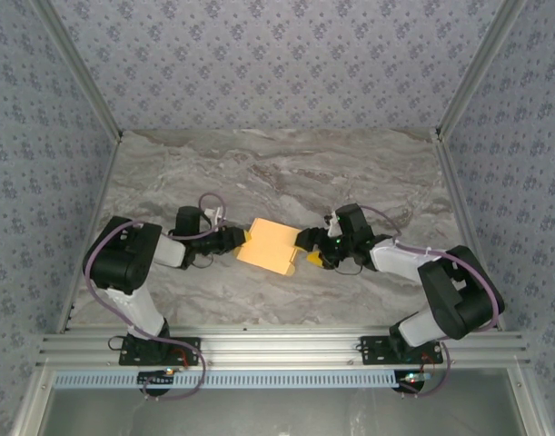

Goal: Fold the paper box

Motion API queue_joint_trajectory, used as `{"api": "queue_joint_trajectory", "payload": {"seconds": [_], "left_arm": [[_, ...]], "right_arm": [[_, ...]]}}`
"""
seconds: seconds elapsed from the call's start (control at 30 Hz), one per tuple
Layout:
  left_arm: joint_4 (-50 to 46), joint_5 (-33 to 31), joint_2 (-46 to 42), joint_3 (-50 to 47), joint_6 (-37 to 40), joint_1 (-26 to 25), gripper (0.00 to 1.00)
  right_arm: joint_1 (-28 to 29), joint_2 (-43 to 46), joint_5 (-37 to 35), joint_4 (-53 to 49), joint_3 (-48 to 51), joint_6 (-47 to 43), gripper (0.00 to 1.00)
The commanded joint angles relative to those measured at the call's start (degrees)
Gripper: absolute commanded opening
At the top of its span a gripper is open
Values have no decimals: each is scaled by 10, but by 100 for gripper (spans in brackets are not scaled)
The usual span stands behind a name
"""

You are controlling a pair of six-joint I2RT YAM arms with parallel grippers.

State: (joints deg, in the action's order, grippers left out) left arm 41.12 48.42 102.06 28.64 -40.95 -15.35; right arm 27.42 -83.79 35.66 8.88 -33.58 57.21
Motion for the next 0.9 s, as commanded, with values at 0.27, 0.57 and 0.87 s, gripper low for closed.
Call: {"api": "queue_joint_trajectory", "payload": {"seconds": [0.27, 0.57, 0.87], "left_arm": [[-36, -41, 57, -23, -21, 12, 26], [-29, -35, 67, -24, -23, 13, 26], [-20, -29, 59, -25, -35, 12, 39]], "right_arm": [[3, -43, 4, 63, -9, 42, 75], [26, -132, 8, 190, -29, 105, 71], [58, -162, -29, 326, -27, 235, 51]]}}
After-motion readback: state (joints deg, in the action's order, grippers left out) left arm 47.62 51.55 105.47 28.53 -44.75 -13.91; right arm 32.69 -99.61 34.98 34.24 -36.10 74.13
